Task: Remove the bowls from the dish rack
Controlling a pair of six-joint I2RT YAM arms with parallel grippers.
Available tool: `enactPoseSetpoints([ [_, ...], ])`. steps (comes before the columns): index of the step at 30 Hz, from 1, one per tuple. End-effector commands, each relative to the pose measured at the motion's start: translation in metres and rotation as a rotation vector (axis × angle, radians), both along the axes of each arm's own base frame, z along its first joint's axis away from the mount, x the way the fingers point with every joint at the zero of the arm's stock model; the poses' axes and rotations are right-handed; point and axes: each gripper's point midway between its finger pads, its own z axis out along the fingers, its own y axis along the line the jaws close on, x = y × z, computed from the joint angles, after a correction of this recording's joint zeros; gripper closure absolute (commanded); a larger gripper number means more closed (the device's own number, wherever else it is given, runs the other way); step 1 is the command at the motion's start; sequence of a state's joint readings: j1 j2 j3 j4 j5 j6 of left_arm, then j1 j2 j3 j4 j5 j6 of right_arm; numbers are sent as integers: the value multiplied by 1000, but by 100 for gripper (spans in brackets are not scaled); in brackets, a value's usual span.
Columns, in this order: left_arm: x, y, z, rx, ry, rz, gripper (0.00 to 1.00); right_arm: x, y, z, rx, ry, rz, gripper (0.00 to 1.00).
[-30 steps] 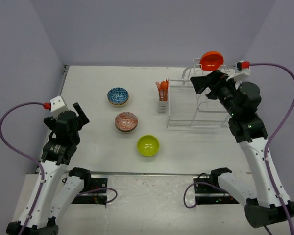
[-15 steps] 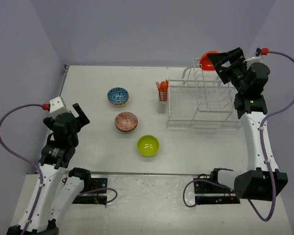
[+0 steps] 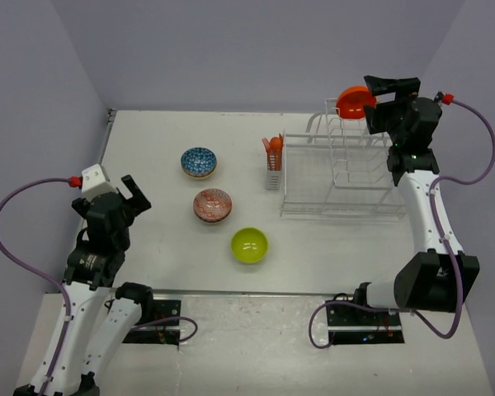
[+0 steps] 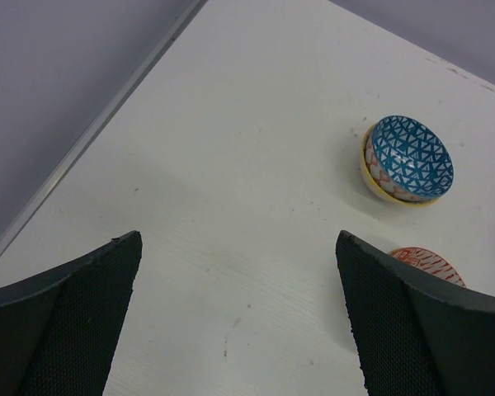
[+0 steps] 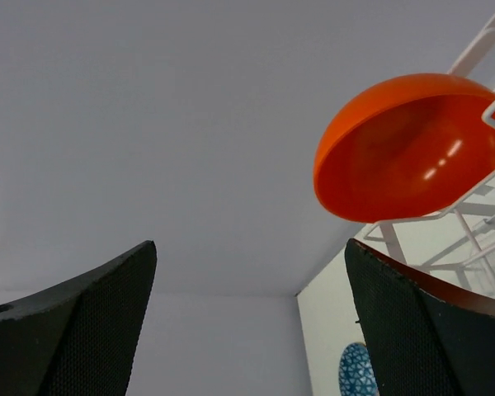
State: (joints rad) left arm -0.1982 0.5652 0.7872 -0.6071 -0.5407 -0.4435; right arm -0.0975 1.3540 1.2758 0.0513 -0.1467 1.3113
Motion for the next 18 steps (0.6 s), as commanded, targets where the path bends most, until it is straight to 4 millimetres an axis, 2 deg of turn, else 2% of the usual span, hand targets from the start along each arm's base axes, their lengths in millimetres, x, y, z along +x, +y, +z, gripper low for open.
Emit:
enactPoseSetpoints([
  [1, 4, -1, 13, 5, -52, -16, 0, 8, -26, 14, 150, 2, -154, 6],
  [5, 4, -4, 13, 2, -55, -30, 0, 21, -34, -2, 184, 58, -198, 11],
  [9, 5, -7, 12, 2, -50, -43, 0, 38, -31, -14, 204, 78, -176, 16],
  [15, 5, -8, 13, 2, -54, -47, 0, 63, -33, -16, 184, 56, -170, 23],
  [17, 5, -8, 13, 2, -53, -50, 0, 70, -34, -24, 185, 72, -172, 25],
  [18, 5, -8, 13, 2, -53, -50, 0, 73, -34, -22, 189, 63, -170, 29],
])
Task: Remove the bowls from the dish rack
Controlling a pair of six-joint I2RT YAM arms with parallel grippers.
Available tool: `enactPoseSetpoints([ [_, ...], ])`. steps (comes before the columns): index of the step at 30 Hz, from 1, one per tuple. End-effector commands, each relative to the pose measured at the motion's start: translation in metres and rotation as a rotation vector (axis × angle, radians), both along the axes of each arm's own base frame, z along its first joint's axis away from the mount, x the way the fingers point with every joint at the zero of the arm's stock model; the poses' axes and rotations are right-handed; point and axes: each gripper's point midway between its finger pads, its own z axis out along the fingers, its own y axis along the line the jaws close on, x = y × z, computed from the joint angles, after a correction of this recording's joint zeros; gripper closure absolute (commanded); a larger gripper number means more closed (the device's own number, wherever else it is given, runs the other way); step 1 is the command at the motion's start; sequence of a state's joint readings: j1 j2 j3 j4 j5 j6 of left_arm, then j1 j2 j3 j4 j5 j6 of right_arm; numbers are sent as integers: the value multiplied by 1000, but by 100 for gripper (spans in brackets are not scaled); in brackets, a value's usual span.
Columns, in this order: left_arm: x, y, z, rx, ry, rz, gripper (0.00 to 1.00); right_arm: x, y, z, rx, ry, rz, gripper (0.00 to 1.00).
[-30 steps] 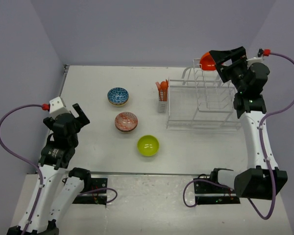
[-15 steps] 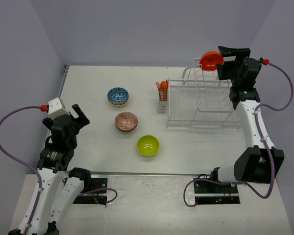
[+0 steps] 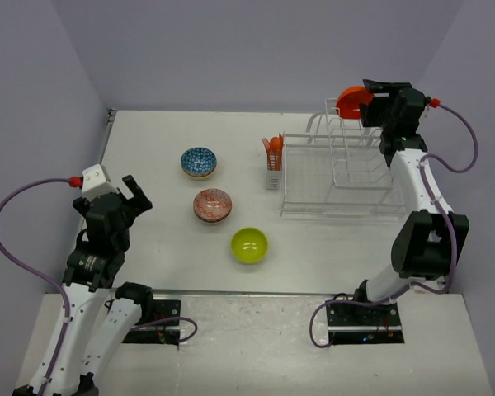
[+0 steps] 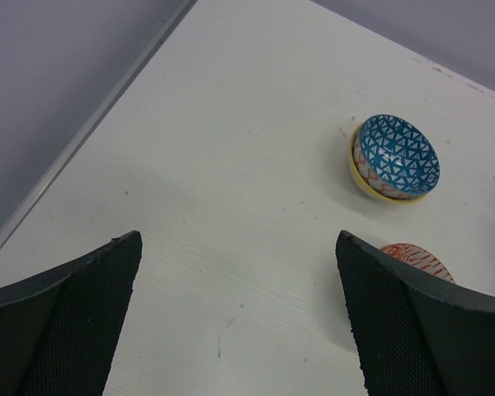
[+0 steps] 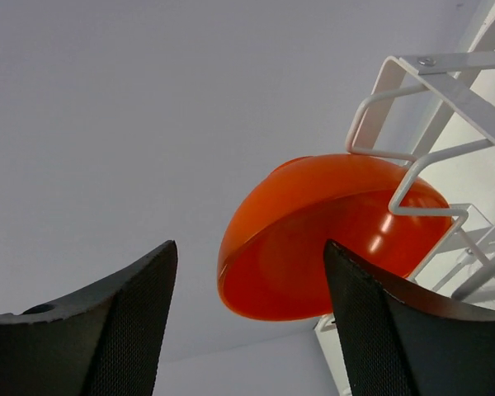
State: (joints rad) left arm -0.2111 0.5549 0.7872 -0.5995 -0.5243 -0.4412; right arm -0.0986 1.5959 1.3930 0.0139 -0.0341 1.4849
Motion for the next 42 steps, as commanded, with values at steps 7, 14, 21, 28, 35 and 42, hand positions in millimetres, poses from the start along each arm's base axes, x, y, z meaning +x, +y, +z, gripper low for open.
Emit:
enactPoseSetpoints([
  [7, 4, -5, 12, 3, -49, -34, 0, 14, -3, 29, 29, -118, -20, 53],
  [14, 3, -7, 14, -2, -60, -47, 0, 11, -5, 24, 45, -122, -32, 63],
  [21, 3, -10, 15, -4, -67, -56, 0, 12, -1, 24, 75, -140, -17, 77],
  [28, 4, -10, 15, -6, -67, -57, 0, -1, -1, 28, 108, -175, -27, 100],
  [35, 4, -14, 18, -12, -88, -82, 0, -18, -3, 57, 159, -276, -40, 100],
  [42, 5, -14, 18, -11, -85, -86, 0, -26, 3, 78, 182, -345, 2, 100],
])
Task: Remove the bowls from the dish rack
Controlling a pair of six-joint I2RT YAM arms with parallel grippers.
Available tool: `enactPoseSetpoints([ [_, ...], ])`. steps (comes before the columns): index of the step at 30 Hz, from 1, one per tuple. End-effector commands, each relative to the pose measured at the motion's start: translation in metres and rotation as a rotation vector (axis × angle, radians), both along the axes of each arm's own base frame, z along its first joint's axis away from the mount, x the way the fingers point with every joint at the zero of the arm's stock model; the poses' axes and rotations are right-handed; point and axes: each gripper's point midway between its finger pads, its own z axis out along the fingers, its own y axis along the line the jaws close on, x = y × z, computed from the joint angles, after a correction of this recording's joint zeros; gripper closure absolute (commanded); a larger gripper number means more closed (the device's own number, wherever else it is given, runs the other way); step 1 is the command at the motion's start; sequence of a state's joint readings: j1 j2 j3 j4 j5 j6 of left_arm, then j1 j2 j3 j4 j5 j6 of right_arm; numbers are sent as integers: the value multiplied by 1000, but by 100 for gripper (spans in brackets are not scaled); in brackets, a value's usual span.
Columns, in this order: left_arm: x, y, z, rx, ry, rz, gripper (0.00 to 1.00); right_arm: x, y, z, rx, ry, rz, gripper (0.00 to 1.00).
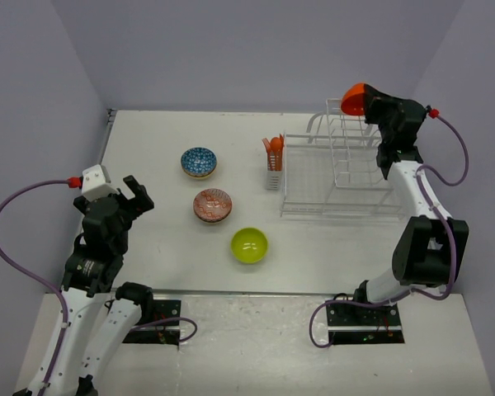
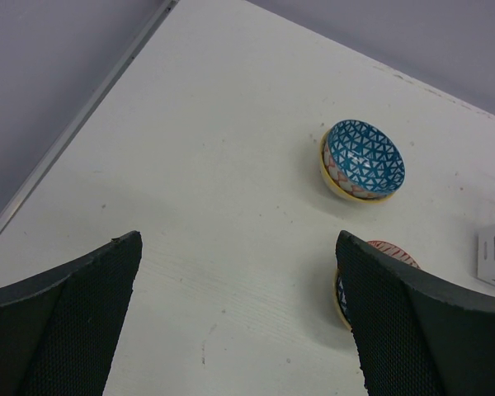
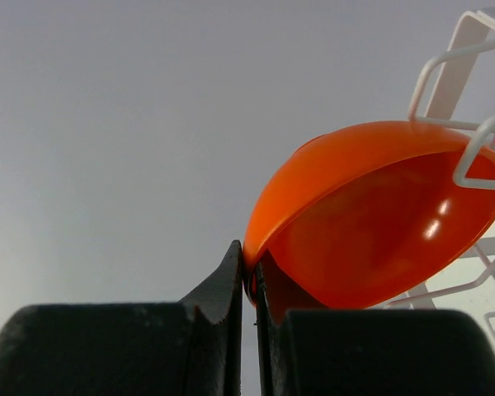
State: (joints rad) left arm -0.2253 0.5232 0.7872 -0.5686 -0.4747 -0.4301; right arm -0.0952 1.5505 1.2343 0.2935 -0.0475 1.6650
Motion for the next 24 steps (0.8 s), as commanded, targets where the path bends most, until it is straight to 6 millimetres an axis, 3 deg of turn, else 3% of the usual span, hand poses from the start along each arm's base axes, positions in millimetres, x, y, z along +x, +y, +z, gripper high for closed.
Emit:
enactPoseSetpoints([
  [1, 4, -3, 7, 7, -32, -21, 0, -20, -1, 63, 29, -190, 1, 100],
  [10, 4, -4, 8, 5, -38, -25, 0, -26, 2, 74, 81, -280, 39, 100],
  [24, 3, -3, 9, 4, -44, -22, 0, -50, 9, 108, 71, -368, 75, 100],
])
